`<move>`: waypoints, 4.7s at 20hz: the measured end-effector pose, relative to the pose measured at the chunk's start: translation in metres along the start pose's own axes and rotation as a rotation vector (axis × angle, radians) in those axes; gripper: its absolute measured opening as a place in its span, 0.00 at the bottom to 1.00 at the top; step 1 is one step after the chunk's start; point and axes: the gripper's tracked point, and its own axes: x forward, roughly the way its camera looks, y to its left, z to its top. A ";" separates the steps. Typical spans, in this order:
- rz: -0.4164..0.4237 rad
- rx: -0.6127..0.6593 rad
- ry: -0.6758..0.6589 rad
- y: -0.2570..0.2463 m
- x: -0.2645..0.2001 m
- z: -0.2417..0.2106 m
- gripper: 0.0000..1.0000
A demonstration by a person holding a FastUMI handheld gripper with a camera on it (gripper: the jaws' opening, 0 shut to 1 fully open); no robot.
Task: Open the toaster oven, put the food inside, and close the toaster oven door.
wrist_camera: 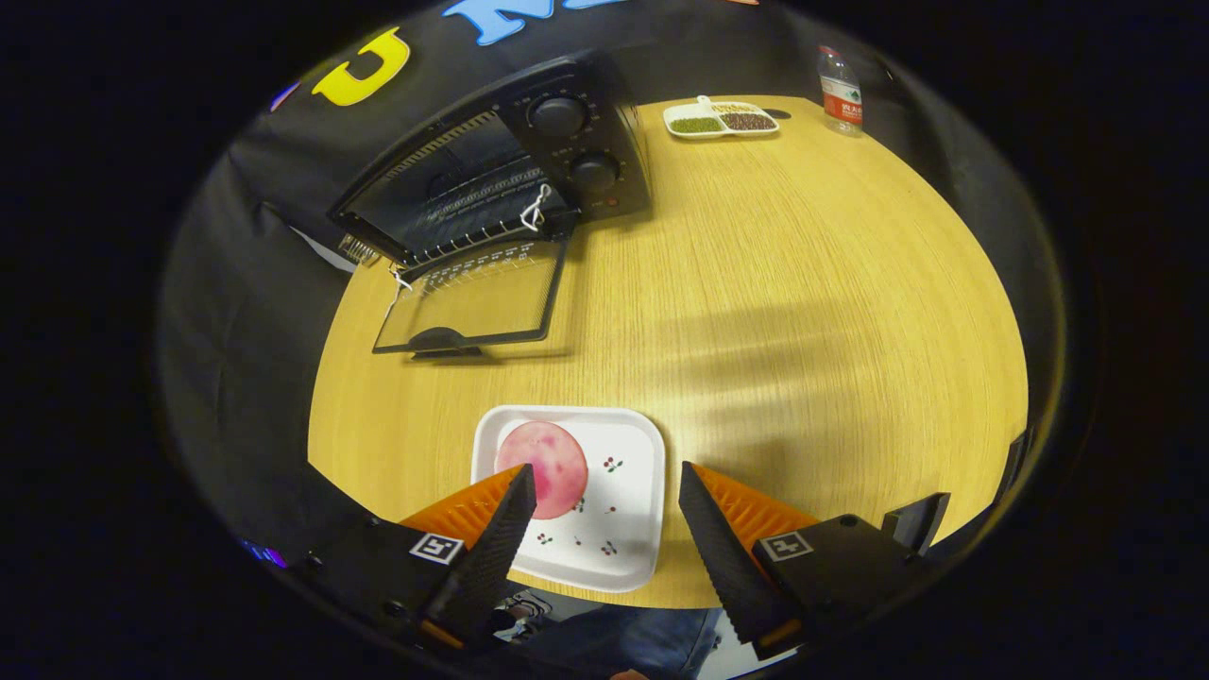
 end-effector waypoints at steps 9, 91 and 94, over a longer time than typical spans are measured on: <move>0.029 -0.043 0.190 -0.005 0.020 -0.028 0.78; 0.229 1.214 -0.705 0.173 0.099 0.220 0.05; 0.280 1.196 -0.716 0.181 0.091 0.222 0.09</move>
